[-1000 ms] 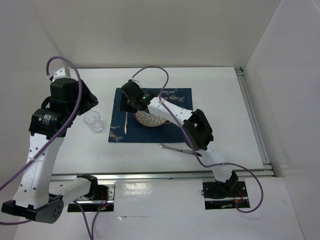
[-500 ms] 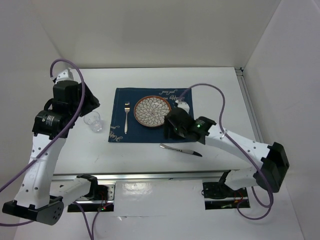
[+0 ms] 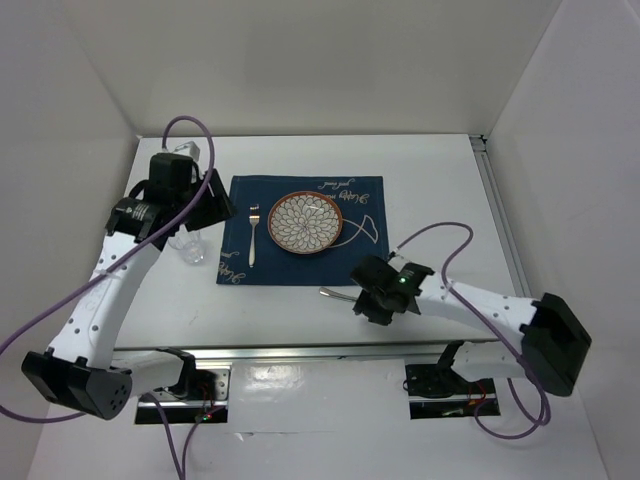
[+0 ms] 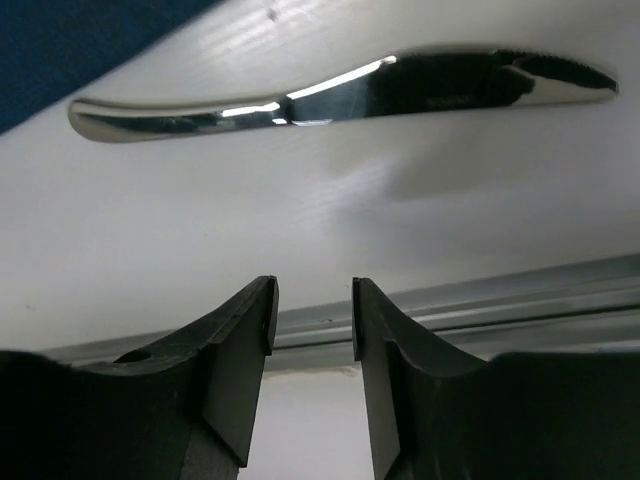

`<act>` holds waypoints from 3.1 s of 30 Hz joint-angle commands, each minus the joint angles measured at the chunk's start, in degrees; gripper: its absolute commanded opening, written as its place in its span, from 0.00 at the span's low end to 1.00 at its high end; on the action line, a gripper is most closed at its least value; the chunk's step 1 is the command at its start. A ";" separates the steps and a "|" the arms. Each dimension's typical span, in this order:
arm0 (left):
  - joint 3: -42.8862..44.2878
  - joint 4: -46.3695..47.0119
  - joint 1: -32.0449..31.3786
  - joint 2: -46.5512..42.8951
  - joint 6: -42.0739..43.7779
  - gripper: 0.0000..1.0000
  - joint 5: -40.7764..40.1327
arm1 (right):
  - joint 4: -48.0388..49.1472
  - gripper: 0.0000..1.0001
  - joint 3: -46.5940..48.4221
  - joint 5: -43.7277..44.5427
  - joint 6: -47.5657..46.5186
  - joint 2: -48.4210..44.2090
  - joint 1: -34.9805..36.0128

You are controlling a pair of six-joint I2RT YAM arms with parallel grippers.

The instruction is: Set the dinner table for one person

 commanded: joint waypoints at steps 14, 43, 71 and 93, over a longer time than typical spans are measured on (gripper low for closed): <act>2.21 0.15 -0.65 -1.50 3.14 0.69 -2.46 | 12.83 0.43 22.59 4.74 -22.77 30.03 -2.11; 0.62 0.68 -0.65 -0.97 3.67 0.69 -3.52 | 11.52 0.44 11.43 -0.55 -22.69 24.50 1.93; -0.52 1.74 -0.65 -0.97 3.67 0.69 -2.99 | -5.18 0.76 16.17 4.99 0.26 25.01 1.93; 1.06 1.21 -0.65 -0.44 5.87 0.69 -4.13 | -1.92 0.27 2.74 7.27 0.00 19.23 -9.40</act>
